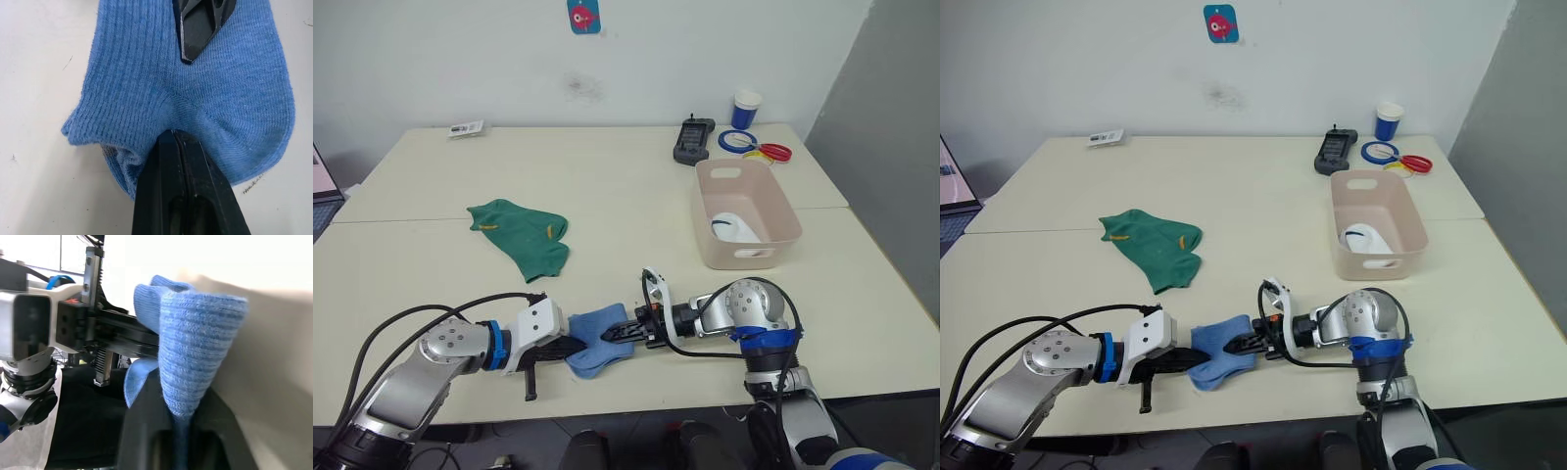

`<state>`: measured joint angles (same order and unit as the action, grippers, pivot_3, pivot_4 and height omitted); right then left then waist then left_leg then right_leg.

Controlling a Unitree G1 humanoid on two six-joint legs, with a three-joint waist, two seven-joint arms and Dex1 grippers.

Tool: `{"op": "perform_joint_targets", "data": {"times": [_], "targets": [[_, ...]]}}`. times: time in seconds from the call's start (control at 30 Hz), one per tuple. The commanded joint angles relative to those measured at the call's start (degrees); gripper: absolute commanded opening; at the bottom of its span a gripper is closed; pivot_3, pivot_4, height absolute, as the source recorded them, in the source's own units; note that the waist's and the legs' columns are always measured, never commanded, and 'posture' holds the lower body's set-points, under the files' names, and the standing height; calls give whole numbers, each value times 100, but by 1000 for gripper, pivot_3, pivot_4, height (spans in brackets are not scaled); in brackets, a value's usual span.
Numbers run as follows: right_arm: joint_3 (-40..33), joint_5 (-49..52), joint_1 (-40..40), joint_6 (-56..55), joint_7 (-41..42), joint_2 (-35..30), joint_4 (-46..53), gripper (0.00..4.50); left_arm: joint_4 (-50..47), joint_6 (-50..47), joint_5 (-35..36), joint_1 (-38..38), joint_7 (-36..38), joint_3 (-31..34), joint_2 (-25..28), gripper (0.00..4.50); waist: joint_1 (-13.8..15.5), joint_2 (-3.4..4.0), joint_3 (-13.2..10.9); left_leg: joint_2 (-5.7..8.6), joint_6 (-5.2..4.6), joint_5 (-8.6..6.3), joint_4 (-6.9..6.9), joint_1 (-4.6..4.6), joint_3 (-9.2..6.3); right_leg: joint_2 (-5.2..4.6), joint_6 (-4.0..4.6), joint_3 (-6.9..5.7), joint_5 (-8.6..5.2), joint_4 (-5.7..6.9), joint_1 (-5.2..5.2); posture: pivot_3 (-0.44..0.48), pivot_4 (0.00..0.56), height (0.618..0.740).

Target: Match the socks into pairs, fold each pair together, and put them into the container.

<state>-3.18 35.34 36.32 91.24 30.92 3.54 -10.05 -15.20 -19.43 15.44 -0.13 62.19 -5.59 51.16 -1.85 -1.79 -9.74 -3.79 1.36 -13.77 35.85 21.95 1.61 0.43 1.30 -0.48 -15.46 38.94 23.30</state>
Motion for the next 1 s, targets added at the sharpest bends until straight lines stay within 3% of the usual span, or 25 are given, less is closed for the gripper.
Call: {"op": "perform_joint_targets", "data": {"times": [0.03,0.07,0.17,0.33,0.43,0.57,0.8,0.93,1.0], "targets": [[16,29,-59,-108,-67,-16,44,21,115,-98,5,194,161,-150,10,0,0,0,0,0,0,0,0,0,0,0,0,0,0,0,0,0,150,740],[11,41,-56,-124,-57,-40,73,21,43,-150,215,188,210,-6,-28,0,0,0,0,0,0,0,0,0,0,0,0,0,0,0,0,0,150,740],[63,158,-91,-217,88,-259,404,0,-357,-897,1338,98,258,760,-84,596,-4,-1,-5,-2,0,0,0,8,0,0,1,0,0,-1,6,0,150,740],[-103,401,-148,-429,189,-658,1026,0,-896,-1761,2394,30,370,1632,267,2173,20,-12,-9,7,1,1,17,100,-16,3,-6,-15,3,1,74,0,150,740],[-396,579,-141,-556,138,-737,1628,0,-1085,-2232,3021,-182,332,2030,445,3158,9,-12,-12,9,1,1,15,104,-11,3,-8,-7,4,-3,78,0,150,740],[-738,781,-101,-604,-102,-668,2413,0,-1030,-2430,3226,-733,165,2056,445,4449,6,-10,-15,3,1,1,10,102,-15,17,-7,-9,2,-6,78,0,150,740],[-1549,1215,559,-703,-643,-735,3400,0,-872,-2913,3823,-2311,-690,1794,-222,4478,13,-14,-25,5,1,1,15,101,-14,33,-8,-5,3,0,77,0,150,740],[-1575,721,1270,-1393,-597,-2027,3209,0,-565,-2885,3536,-3322,-1340,1363,-908,4478,63,-17,-37,16,2,1,21,105,-14,28,-15,-6,7,-3,72,0,150,740],[-1031,96,1334,-2211,-248,-2989,2849,0,-301,-2669,3209,-3665,-1640,1183,-1266,4478,87,-19,-37,23,2,2,24,111,-14,28,-21,1,11,-10,73,0,150,740]]}}
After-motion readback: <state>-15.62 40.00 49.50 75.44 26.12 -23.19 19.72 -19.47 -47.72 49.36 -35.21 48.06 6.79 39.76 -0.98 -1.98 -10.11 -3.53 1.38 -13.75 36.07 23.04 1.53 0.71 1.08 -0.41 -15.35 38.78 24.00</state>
